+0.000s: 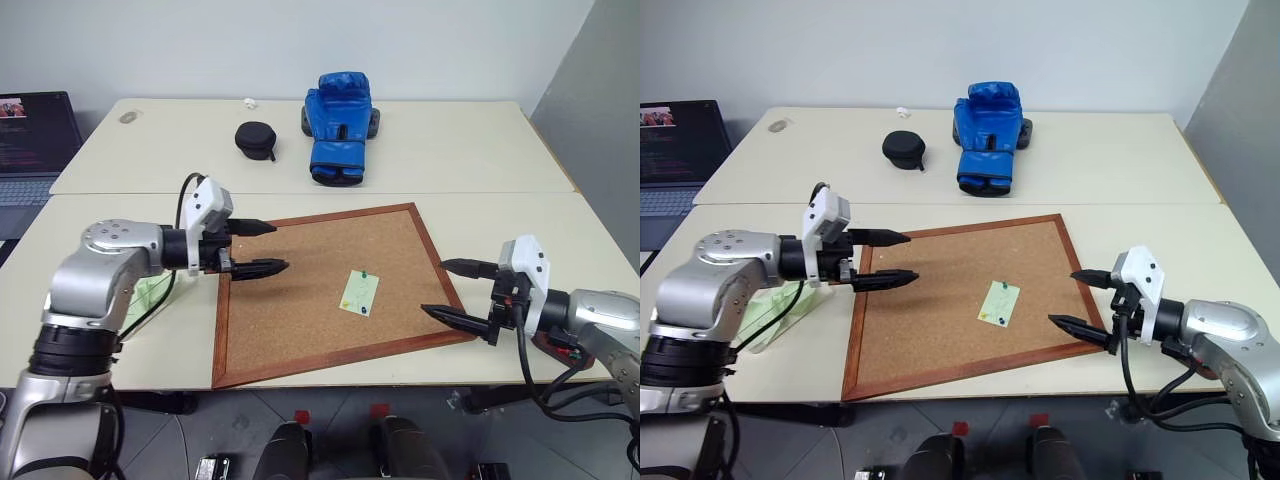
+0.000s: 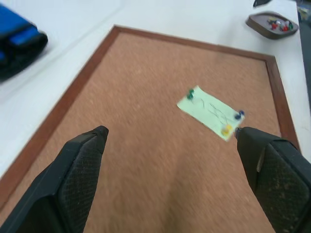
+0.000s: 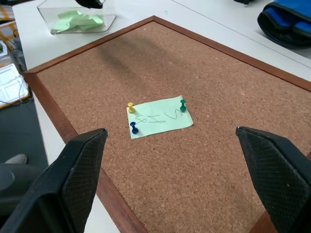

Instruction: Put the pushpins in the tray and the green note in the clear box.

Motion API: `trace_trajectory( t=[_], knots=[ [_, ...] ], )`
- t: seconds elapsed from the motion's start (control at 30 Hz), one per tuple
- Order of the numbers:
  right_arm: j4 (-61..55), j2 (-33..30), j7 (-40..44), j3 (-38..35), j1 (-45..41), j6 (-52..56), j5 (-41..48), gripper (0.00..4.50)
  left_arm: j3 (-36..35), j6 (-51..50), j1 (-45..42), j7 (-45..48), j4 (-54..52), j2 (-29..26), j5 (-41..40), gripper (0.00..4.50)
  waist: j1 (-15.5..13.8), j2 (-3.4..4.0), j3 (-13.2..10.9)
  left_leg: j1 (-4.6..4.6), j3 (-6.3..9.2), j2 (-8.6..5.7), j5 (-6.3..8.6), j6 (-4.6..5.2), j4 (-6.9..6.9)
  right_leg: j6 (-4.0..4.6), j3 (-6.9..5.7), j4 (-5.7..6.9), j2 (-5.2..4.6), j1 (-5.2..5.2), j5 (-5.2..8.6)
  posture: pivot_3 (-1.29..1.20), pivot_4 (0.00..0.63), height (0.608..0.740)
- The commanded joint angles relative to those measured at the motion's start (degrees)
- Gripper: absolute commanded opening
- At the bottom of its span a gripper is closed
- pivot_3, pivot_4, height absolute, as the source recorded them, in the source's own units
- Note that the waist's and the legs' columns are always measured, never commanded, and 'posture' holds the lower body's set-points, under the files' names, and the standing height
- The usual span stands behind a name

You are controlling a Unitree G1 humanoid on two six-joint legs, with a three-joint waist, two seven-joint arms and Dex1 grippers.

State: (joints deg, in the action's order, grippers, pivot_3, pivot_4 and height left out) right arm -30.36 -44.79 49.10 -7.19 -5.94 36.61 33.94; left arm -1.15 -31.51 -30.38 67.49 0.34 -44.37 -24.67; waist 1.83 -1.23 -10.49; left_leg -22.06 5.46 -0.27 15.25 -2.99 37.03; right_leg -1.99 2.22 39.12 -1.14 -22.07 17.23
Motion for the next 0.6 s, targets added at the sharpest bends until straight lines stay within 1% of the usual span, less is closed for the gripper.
trace_trajectory(
  t=[0.03, 0.13, 0.27, 0.3, 0.37, 0.4, 0.43, 0.47, 0.6],
  knots=[
    [-0.9, 2.4, -2.1, 4.3, -2.1, -2.9, -3.2, 4.50, 1.6, 2.7, 4.5, -2.2, -5.0, 2.3, 0.8, 3.89, 0.0, 0.00, 0.0, 0.02, 0.01, 0.01, 0.00, 0.00, 0.00, 0.00, 0.02, 0.01, 0.00, 0.00, 0.00, 0.00, 0.150, 0.740],
    [1.5, 5.3, -4.0, 9.3, -4.6, -6.0, -8.1, 4.50, 4.6, 5.0, 8.2, -3.8, -6.1, 4.8, 2.9, 3.29, 0.3, 0.03, 0.0, 0.14, 0.04, 0.06, 0.00, 0.00, -0.03, 0.00, 0.16, 0.06, -0.01, 0.02, -0.01, 0.00, 0.150, 0.740],
    [3.5, 8.8, -5.7, 13.1, -7.0, -8.0, -11.5, 4.50, 6.4, 8.6, 9.7, -5.7, -4.0, 7.3, 5.2, 2.52, 0.0, -0.01, 0.0, 0.06, 0.05, 0.03, 0.00, 0.00, 0.05, -0.02, 0.07, 0.12, 0.01, 0.00, -0.02, 0.00, 0.150, 0.740],
    [4.0, 9.7, -6.0, 13.9, -7.5, -8.4, -12.2, 4.50, 6.7, 9.5, 9.7, -5.9, -3.1, 7.8, 5.8, 2.20, -0.1, -0.01, 0.0, 0.07, 0.05, 0.03, -0.01, 0.00, 0.05, -0.02, 0.07, 0.13, 0.00, 0.00, -0.02, 0.00, 0.150, 0.740],
    [5.0, 11.0, -6.4, 15.0, -8.5, -9.2, -13.2, 4.50, 7.1, 10.6, 9.4, -6.5, -1.8, 8.6, 6.5, 1.90, -0.1, 0.01, 0.0, 0.08, 0.07, 0.02, -0.01, 0.00, 0.04, -0.02, 0.06, 0.15, 0.00, 0.00, -0.02, 0.00, 0.150, 0.740],
    [6.2, 12.0, -7.0, 15.6, -9.3, -9.7, -14.1, 4.50, 7.1, 11.0, 8.9, -6.9, -1.1, 9.1, 6.8, 1.64, -0.1, 0.01, 0.0, 0.10, 0.08, 0.02, -0.01, -0.01, 0.04, -0.02, 0.06, 0.15, 0.00, 0.01, -0.02, 0.00, 0.150, 0.740],
    [7.1, 12.7, -7.4, 16.1, -10.0, -10.1, -14.8, 4.50, 7.1, 11.3, 8.4, -7.2, -0.5, 9.5, 7.0, 1.54, -0.1, 0.01, 0.0, 0.10, 0.09, 0.02, 0.00, 0.00, 0.03, -0.02, 0.06, 0.13, 0.00, 0.00, -0.02, 0.00, 0.150, 0.740],
    [7.8, 13.3, -7.5, 16.3, -10.5, -10.3, -15.2, 4.50, 7.1, 11.6, 8.1, -7.2, -0.2, 9.8, 7.2, 1.28, -0.1, 0.01, 0.0, 0.10, 0.09, 0.00, -0.01, 0.00, 0.04, -0.02, 0.07, 0.14, 0.00, 0.00, -0.02, 0.00, 0.150, 0.740],
    [10.3, 15.5, -8.4, 17.0, -11.5, -11.4, -16.7, 4.50, 7.6, 12.1, 7.5, -7.6, 0.5, 10.9, 7.7, 0.50, 0.0, 0.01, 0.0, 0.09, 0.14, -0.01, 0.00, 0.00, 0.03, -0.02, 0.07, 0.15, -0.01, -0.01, -0.02, 0.00, 0.150, 0.740]
  ],
)
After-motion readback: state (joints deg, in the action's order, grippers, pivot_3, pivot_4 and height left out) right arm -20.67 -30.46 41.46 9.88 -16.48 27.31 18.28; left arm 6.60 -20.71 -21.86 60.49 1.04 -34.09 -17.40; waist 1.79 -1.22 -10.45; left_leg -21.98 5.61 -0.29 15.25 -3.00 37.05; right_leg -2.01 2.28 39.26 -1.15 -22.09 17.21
